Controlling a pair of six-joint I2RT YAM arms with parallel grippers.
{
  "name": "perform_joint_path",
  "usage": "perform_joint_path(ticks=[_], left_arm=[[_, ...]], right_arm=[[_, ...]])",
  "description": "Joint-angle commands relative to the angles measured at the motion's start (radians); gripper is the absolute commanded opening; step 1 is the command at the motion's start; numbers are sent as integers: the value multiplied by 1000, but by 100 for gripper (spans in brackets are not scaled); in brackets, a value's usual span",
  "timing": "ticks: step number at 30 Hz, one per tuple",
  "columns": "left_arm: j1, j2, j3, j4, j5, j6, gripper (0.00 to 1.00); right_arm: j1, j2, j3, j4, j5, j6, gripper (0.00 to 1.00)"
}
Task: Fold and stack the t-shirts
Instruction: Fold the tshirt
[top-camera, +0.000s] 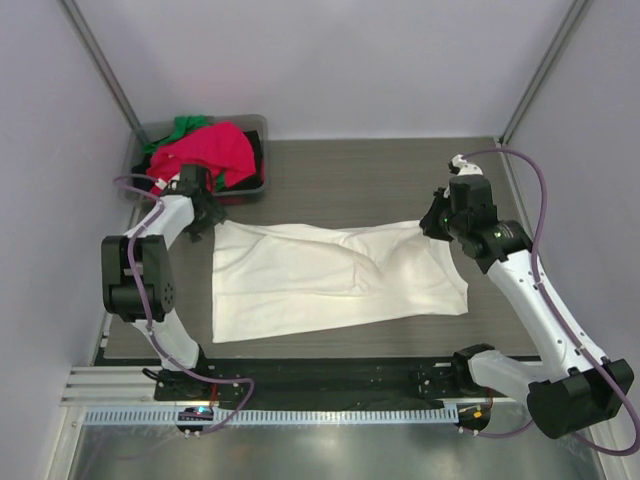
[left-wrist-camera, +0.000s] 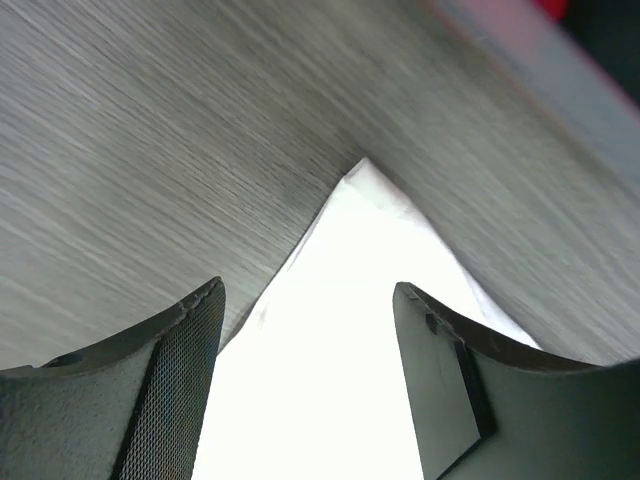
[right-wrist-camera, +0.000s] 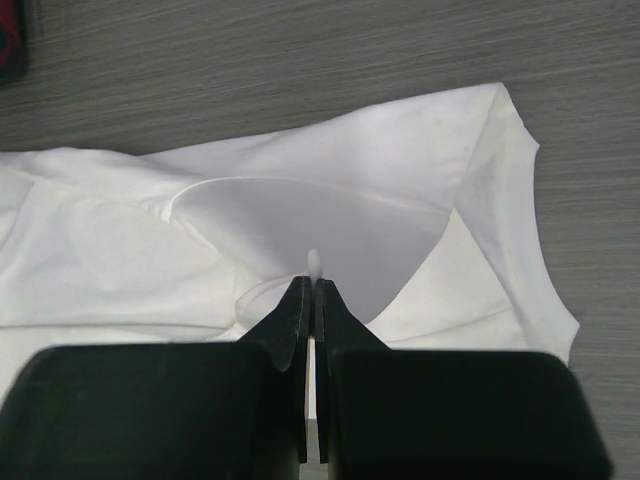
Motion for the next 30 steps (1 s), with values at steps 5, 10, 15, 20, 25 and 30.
perform_joint_path(ticks=[5,10,15,20,25,30], left_arm=[[5,-74,-34,46,-27,14,67],[7,-39,-23,94,8,-5,65],[7,12,4,141,45,-25,64],[5,65,17,178,76,-49,67],[7,89,-9,253,99,-98,70],[-24,83,-29,285,73,-124,72]], right_arm=[[-6,-73,-35,-41,76,-16,1],[-6,-106,-78,-58,83,-22,1],[-8,-127,-97,-58,43,-22,1],[-6,-158,-133,-66,1,-13,1],[-6,-195,-177,-90,-3,-13,1],[-6,-210,-194,-97,-11,-13,1]])
